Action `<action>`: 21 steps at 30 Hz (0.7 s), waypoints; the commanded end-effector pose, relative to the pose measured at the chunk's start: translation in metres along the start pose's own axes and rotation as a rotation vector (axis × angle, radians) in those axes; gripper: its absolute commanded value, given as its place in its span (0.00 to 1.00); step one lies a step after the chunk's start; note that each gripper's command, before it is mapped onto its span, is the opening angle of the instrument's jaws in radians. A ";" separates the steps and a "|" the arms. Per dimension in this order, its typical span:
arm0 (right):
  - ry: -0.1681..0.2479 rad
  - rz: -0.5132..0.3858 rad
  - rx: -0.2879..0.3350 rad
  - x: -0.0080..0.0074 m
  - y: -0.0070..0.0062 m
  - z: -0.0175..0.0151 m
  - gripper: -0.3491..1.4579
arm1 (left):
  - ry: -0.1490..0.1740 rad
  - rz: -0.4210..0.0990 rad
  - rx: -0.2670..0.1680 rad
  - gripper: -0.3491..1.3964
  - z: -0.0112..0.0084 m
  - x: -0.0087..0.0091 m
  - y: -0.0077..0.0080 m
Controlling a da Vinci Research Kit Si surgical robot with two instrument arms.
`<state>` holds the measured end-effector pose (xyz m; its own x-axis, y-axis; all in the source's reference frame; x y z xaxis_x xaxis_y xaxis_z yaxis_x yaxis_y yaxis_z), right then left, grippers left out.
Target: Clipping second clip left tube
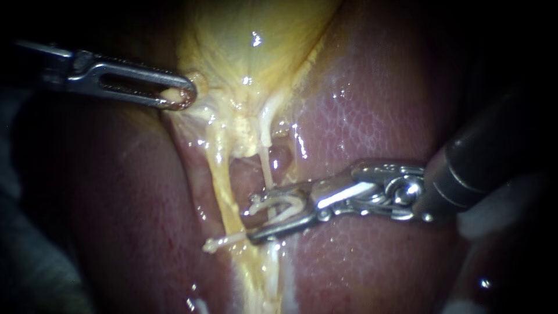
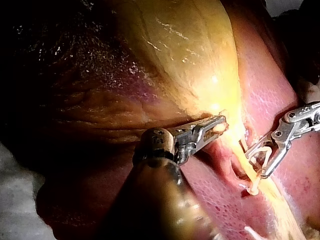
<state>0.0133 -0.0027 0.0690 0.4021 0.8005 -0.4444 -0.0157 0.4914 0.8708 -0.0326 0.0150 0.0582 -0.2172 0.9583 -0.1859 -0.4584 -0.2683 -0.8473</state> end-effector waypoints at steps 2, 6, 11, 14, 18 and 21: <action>0.012 0.004 0.002 0.0003 0.0001 0.0005 0.47 | 0.000 0.000 0.000 0.00 0.0000 0.0000 0.0000; 0.030 0.021 0.015 0.0005 0.0002 0.0015 0.47 | 0.000 0.000 0.000 0.00 0.0000 0.0000 0.0000; 0.048 0.047 0.039 0.0004 0.0002 0.0027 0.47 | 0.000 0.000 0.000 0.00 0.0000 0.0000 0.0000; 0.059 0.061 0.069 0.0005 0.0000 0.0033 0.47 | 0.000 0.000 0.000 0.00 0.0000 0.0000 0.0000; 0.083 0.079 0.125 0.0005 -0.0006 0.0039 0.47 | 0.000 0.000 0.000 0.00 0.0000 0.0000 0.0000; 0.081 0.076 0.161 0.0008 -0.0010 0.0046 0.47 | 0.000 0.000 0.000 0.00 0.0000 0.0000 0.0000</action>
<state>0.0180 -0.0042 0.0687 0.3290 0.8611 -0.3876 0.1145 0.3711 0.9215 -0.0326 0.0150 0.0582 -0.2171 0.9583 -0.1860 -0.4580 -0.2683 -0.8475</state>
